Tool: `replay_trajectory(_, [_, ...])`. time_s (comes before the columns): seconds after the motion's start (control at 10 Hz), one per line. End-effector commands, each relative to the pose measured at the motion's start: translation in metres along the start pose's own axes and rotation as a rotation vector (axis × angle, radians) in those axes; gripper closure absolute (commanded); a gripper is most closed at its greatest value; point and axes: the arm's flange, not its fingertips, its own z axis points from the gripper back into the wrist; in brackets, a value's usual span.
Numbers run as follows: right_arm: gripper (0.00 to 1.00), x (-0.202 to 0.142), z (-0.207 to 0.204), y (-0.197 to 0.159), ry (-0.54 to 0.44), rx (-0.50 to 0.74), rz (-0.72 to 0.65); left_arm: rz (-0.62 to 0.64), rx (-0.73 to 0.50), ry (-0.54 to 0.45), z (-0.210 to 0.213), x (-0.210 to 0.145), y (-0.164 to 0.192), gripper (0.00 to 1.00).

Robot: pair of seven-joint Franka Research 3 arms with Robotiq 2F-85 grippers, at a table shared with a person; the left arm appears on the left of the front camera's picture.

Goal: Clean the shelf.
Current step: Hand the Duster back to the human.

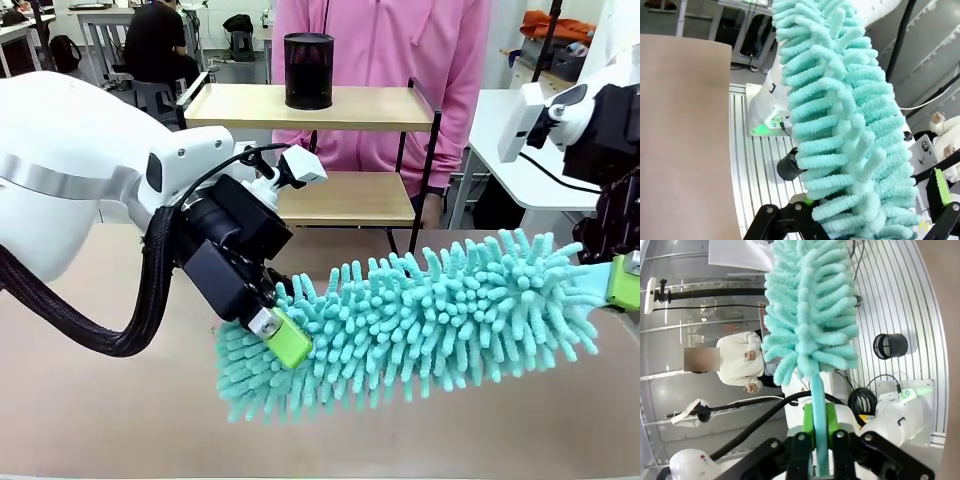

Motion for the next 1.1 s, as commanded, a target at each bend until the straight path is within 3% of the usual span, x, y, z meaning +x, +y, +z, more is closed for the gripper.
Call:
replay_trajectory(0.0, [0.87,-0.0001,0.0039,-0.0003,-0.021,0.033,0.036,0.017,0.001,0.05,-0.0033,-0.0001,-0.002,0.0])
replay_trajectory(0.3, [0.87,-0.001,0.0042,-0.0019,-0.024,0.039,0.025,0.024,0.016,0.073,-0.0082,-0.0022,-0.0003,0.0])
replay_trajectory(0.4, [0.87,-0.0015,0.0042,-0.0016,-0.028,0.038,0.027,0.035,0.048,0.08,-0.0081,-0.002,0.0005,0.57])
replay_trajectory(0.5, [0.87,-0.0015,0.0039,-0.0016,-0.03,0.04,0.029,0.03,0.053,0.074,-0.008,-0.002,0.0003,0.57])
replay_trajectory(0.6, [0.87,-0.0018,0.0036,-0.0021,-0.029,0.044,0.028,0.026,0.07,0.074,-0.0084,-0.0021,0.0008,1.0])
replay_trajectory(0.8, [0.87,-0.0029,0.0041,-0.0012,-0.03,0.044,0.03,0.028,0.089,0.079,-0.0092,-0.0022,0.0015,1.0])
replay_trajectory(0.9, [0.87,-0.0034,0.0045,-0.0013,-0.032,0.043,0.028,0.028,0.088,0.083,-0.0095,-0.002,0.0017,0.84])
replay_trajectory(1.0, [0.87,-0.0036,0.0043,-0.0014,-0.032,0.045,0.03,0.027,0.09,0.087,-0.0099,-0.002,0.0014,0.93])
